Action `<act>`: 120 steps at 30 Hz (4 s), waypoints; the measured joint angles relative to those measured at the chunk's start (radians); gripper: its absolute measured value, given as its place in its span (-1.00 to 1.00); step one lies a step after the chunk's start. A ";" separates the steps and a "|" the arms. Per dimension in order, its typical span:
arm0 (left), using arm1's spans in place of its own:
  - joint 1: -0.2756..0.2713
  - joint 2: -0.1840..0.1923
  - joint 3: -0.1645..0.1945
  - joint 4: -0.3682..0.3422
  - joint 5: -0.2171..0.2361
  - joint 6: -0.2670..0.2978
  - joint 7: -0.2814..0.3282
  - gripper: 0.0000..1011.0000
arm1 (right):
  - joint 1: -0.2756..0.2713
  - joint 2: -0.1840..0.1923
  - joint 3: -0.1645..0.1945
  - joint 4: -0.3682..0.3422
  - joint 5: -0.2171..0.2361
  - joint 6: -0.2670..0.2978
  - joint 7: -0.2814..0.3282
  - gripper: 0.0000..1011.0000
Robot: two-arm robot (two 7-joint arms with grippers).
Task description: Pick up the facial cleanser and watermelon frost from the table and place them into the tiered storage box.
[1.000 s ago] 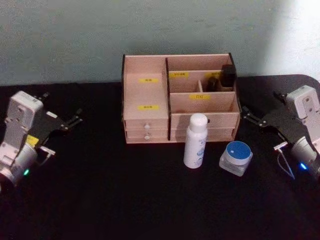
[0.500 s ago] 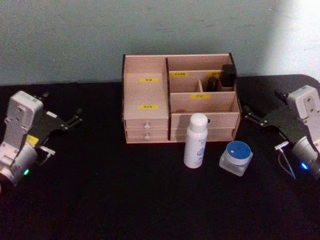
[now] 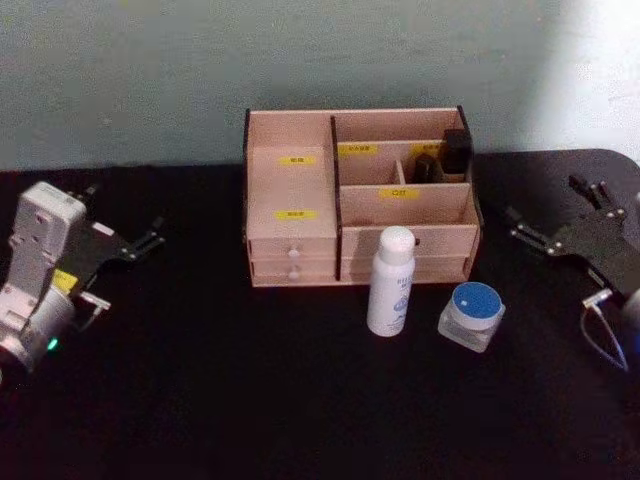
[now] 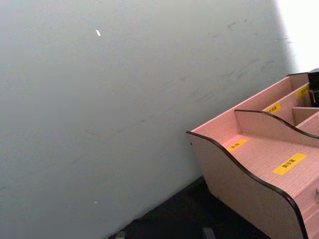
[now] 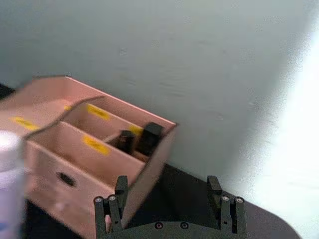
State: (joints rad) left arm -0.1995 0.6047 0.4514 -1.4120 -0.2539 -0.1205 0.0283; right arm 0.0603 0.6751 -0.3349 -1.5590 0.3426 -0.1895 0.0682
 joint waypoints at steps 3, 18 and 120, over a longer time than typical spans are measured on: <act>0.000 0.000 0.000 0.000 0.000 0.000 0.000 0.98 | -0.027 0.024 0.012 -0.035 0.036 -0.008 0.061 0.98; 0.000 0.000 0.000 0.000 0.000 0.000 0.000 0.98 | -0.013 0.007 -0.040 -0.077 0.096 0.015 0.284 0.98; 0.000 0.000 0.000 0.000 0.000 0.000 0.000 0.98 | 0.190 -0.193 -0.124 0.222 0.113 0.207 0.512 0.18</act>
State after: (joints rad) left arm -0.1995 0.6047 0.4514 -1.4120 -0.2539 -0.1205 0.0283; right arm 0.2507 0.4825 -0.4592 -1.3375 0.4558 0.0171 0.5804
